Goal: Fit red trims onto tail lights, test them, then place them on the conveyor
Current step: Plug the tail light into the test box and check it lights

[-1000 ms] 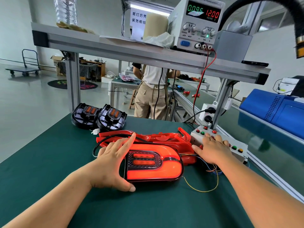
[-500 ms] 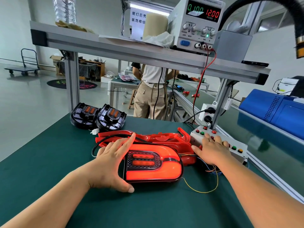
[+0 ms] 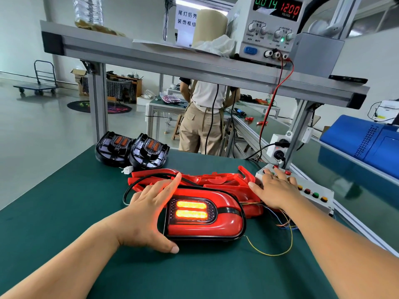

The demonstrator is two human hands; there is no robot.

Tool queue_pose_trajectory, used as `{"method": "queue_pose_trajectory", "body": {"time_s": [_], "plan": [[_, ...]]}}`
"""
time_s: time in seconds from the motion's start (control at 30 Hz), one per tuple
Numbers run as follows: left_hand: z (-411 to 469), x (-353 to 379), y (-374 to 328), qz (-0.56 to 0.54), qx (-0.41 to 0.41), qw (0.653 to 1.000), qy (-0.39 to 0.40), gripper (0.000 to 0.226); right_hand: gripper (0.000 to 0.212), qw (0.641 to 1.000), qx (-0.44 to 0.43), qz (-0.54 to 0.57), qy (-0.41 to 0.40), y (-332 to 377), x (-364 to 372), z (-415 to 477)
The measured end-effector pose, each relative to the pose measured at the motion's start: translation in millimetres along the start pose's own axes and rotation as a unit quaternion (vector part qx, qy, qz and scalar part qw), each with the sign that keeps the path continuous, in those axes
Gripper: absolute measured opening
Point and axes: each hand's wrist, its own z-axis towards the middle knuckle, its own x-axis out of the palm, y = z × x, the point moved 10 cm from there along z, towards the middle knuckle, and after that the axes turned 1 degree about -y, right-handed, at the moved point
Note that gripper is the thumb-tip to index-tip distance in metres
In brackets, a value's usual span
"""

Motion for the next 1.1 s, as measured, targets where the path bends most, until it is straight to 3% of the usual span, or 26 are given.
{"method": "queue_pose_trajectory", "body": {"time_s": [1.1], "plan": [[-0.8,0.4,0.8,-0.003,-0.014,1.000,0.013,0.142,0.080,1.000,-0.008,0.005,-0.007,4.0,-1.2,-1.7]]}}
